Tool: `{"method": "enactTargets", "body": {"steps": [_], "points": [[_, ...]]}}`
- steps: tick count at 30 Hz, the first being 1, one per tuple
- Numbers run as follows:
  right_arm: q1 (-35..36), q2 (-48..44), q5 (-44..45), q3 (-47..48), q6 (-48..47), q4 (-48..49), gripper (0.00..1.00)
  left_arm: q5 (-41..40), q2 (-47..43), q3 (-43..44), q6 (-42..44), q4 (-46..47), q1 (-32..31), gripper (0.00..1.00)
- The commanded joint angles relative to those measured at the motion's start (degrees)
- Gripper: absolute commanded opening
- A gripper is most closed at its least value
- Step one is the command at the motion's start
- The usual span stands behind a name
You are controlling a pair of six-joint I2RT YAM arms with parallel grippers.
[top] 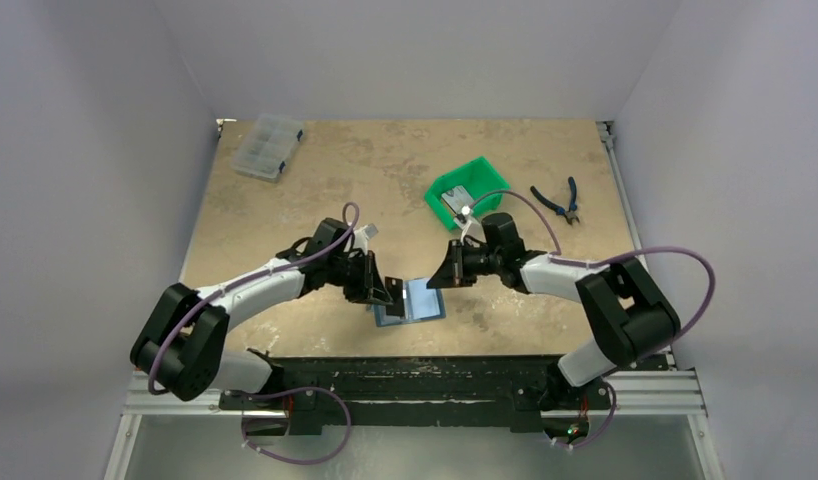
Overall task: Put the credit cards into the card holder
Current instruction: Insert the credit card into the card holder.
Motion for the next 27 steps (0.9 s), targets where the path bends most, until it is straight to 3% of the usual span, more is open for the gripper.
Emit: {"method": "enactTargets", "body": {"steps": [1,13,27], "points": [[1.46,3.66,-2.42,1.88,-5.06,0.28,0.0,3.38,2.81,-0.89,1.56,2.26,0.1,0.0],[1.52,9.71,8.44,-1.87,-6.02,2.21,0.0,8.1,10.93,-1.59,1.86,8.06,0.09,0.0],[1.54,10.55,9.17,-3.89,-6.37,3.12,0.0,10.64,15.62,-2.32,-0.56,14.51,0.99,0.0]]}}
